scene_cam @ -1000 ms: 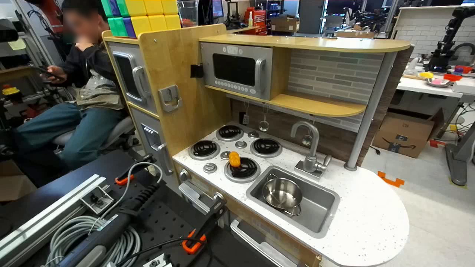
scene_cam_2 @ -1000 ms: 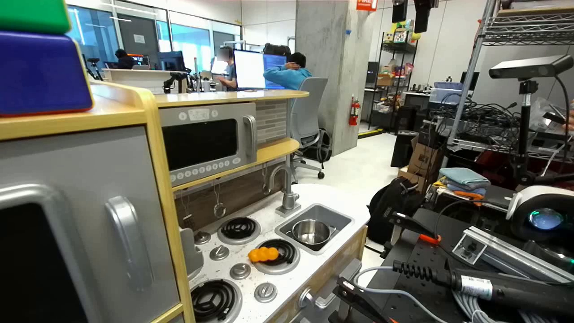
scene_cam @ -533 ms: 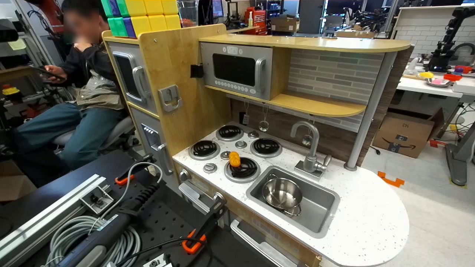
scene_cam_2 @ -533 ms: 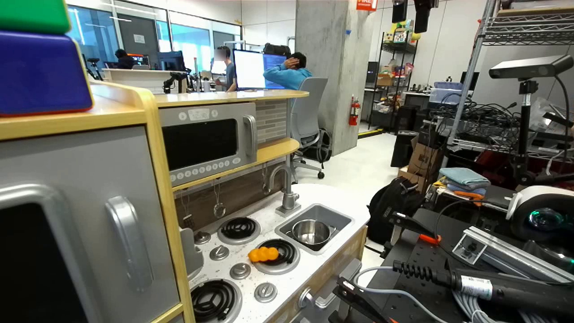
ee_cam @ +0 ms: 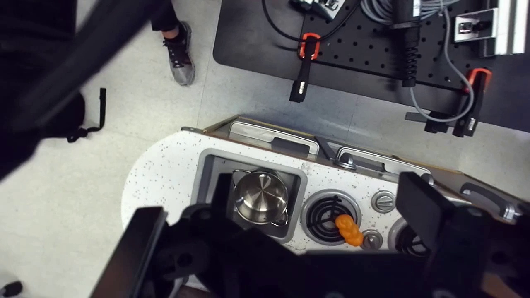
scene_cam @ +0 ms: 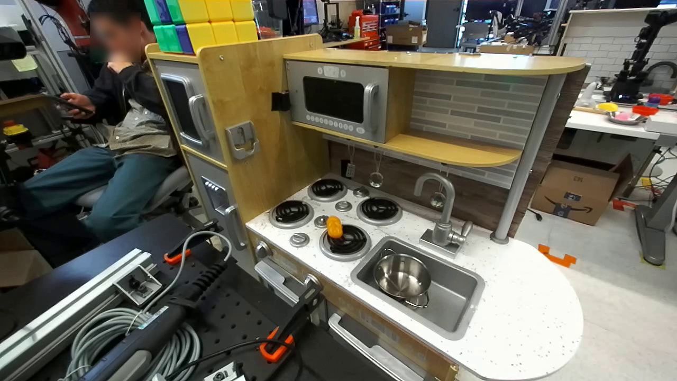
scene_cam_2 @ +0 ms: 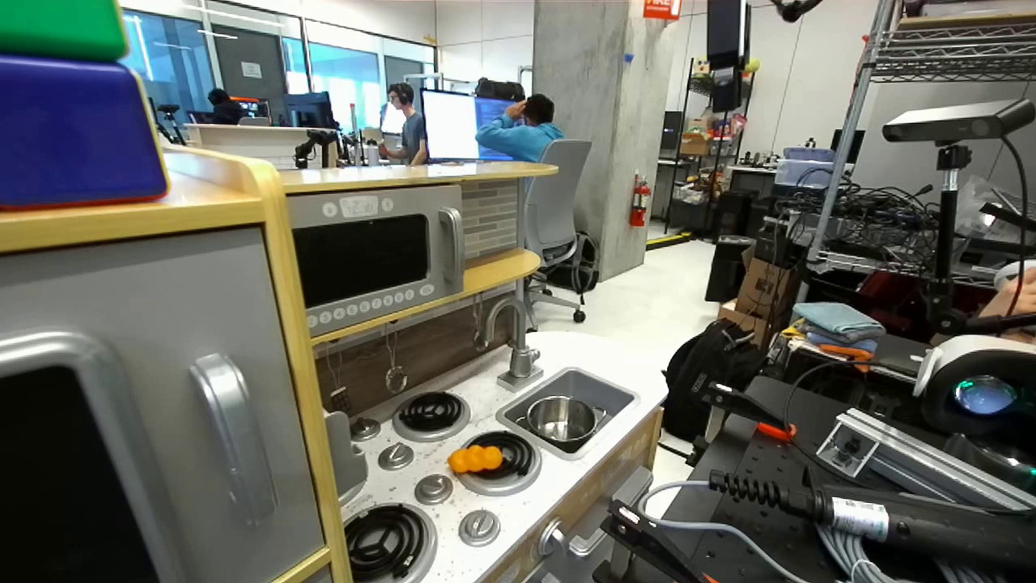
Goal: Place the toy in the silver pot
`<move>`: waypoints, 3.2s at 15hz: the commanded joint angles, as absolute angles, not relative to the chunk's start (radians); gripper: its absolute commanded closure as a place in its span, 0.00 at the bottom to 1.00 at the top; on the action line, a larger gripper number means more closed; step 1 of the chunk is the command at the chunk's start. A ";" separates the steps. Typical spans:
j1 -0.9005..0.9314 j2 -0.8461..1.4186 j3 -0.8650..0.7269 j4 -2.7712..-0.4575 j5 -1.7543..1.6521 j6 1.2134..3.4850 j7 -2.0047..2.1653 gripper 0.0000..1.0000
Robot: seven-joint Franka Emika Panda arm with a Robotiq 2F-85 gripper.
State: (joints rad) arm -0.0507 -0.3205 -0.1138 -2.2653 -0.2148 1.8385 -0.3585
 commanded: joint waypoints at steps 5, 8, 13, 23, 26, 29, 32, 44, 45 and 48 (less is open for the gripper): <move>-0.035 -0.234 -0.111 -2.317 -0.238 1.992 -0.503 0.00; -0.031 -0.231 -0.109 -2.354 -0.238 2.048 -0.499 0.00; -0.009 -0.152 -0.074 -2.525 -0.225 2.278 -0.436 0.00; 0.024 0.156 0.013 -2.562 -0.232 2.717 -0.172 0.00; 0.032 0.171 -0.006 -2.535 -0.297 2.680 -0.193 0.00; -0.022 0.139 -0.012 -2.549 -0.333 2.657 -0.411 0.00; -0.063 0.148 0.003 -2.538 -0.305 2.683 -0.622 0.00; -0.041 0.287 0.004 -2.514 -0.324 2.870 -0.643 0.00; -0.008 0.330 -0.022 -2.491 -0.394 2.903 -0.587 0.00; 0.076 0.459 -0.068 -2.398 -0.487 2.947 -0.445 0.00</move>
State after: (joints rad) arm -0.0047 0.3213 -0.0178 -2.5034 -0.4046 2.8934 -0.5683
